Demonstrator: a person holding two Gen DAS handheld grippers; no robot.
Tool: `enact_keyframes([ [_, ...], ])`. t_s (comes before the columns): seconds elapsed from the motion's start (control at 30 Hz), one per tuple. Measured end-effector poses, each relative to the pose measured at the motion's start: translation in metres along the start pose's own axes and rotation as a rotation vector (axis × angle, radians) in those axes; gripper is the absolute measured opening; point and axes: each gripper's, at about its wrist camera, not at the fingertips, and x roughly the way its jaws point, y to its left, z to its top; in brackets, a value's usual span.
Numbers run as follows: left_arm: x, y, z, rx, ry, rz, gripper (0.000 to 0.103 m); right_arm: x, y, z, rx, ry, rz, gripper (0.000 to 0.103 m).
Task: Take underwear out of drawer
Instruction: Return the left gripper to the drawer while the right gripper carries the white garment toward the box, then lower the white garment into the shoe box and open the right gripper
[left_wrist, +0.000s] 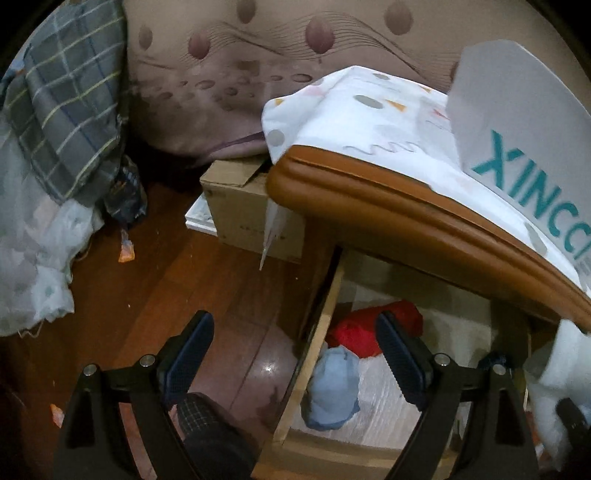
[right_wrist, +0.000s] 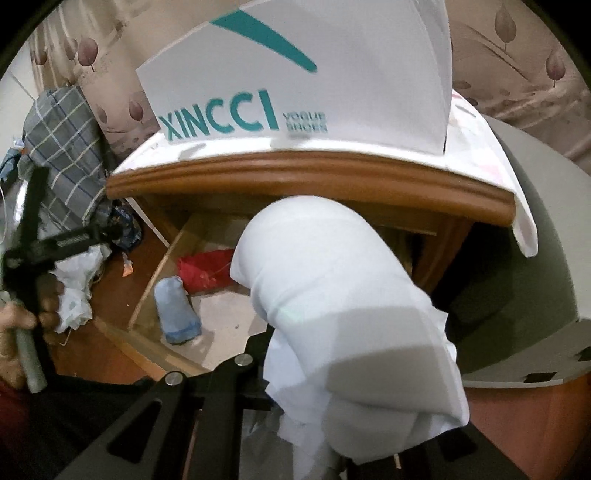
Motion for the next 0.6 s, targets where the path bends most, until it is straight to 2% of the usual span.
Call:
enact_keyframes([
  [0.1,0.000,0.004,0.004,-0.040,-0.006,0.006,0.087,-0.010,0.005,0.005,-0.002,0.003,-0.003,0.011],
  [0.2,-0.001,0.002,0.008,-0.015,-0.023,0.049,0.088,-0.027,0.010,0.007,0.004,-0.006,0.021,0.011],
  [0.37,-0.001,0.005,0.008,-0.032,0.006,-0.010,0.088,-0.068,0.028,0.016,-0.021,-0.076,0.034,0.011],
  [0.47,-0.005,0.006,0.010,-0.022,-0.017,0.013,0.088,-0.094,0.035,0.030,-0.019,-0.112,0.053,0.011],
  [0.6,-0.007,0.010,0.010,-0.043,-0.008,-0.002,0.089,-0.130,0.042,0.056,-0.023,-0.177,0.084,0.011],
])
